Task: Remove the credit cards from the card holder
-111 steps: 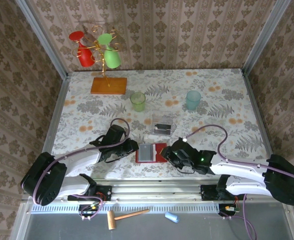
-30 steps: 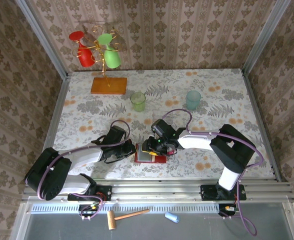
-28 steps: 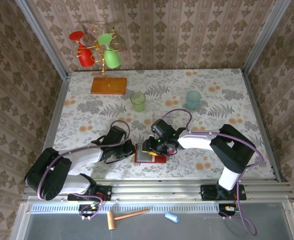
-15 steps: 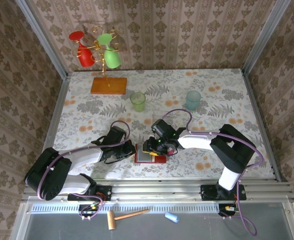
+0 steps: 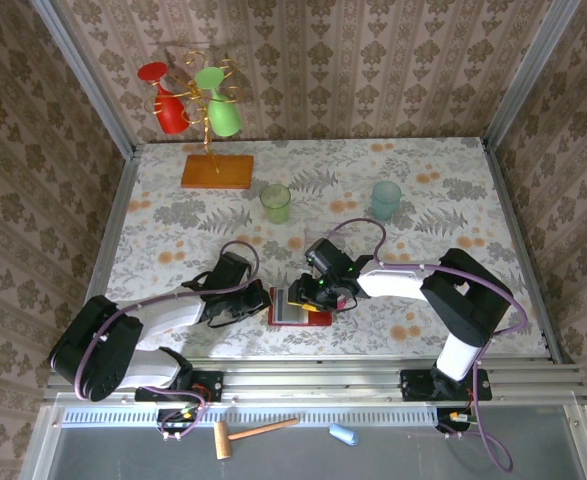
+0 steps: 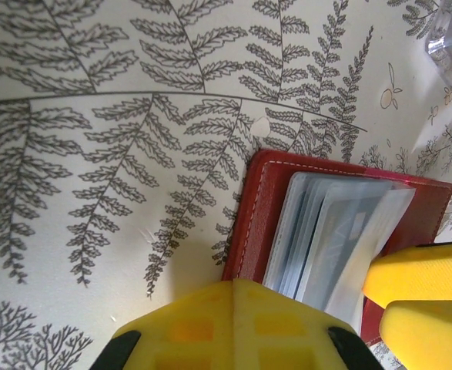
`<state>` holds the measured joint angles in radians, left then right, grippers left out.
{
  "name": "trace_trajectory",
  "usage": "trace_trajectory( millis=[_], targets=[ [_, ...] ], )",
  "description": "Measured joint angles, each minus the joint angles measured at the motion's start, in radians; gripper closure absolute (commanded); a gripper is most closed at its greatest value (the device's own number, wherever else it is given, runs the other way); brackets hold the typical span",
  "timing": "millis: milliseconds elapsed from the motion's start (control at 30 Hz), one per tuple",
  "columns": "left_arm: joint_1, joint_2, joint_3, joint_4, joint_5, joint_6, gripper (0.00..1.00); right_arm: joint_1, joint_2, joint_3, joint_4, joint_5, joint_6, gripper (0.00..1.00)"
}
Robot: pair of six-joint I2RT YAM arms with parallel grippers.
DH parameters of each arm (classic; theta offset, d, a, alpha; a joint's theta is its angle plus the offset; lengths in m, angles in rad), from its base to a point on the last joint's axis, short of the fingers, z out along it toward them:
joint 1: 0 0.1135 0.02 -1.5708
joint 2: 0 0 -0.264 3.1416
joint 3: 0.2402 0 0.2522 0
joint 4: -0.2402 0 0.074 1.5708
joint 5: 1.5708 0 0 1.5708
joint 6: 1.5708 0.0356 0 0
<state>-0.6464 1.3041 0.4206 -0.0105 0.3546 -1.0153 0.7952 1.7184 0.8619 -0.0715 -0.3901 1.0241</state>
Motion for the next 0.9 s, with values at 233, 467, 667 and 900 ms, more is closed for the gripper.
trace_trajectory(
  millis=[233, 467, 667, 900],
  targets=[
    [0.000, -0.041, 0.011, -0.018, 0.011, 0.002, 0.88, -0.009, -0.011, -0.034, 0.047, -0.009, 0.006, 0.56],
    [0.000, -0.053, 0.012, 0.020, 0.055, -0.017, 0.83, -0.017, -0.012, -0.058, 0.092, -0.023, 0.026, 0.57],
    [-0.002, -0.016, 0.012, 0.090, 0.101, -0.040, 0.82, -0.019, -0.013, -0.063, 0.100, -0.030, 0.030, 0.57],
    [-0.019, 0.044, 0.012, 0.153, 0.132, -0.051, 0.83, -0.019, -0.018, -0.067, 0.109, -0.030, 0.030, 0.57]
  ],
)
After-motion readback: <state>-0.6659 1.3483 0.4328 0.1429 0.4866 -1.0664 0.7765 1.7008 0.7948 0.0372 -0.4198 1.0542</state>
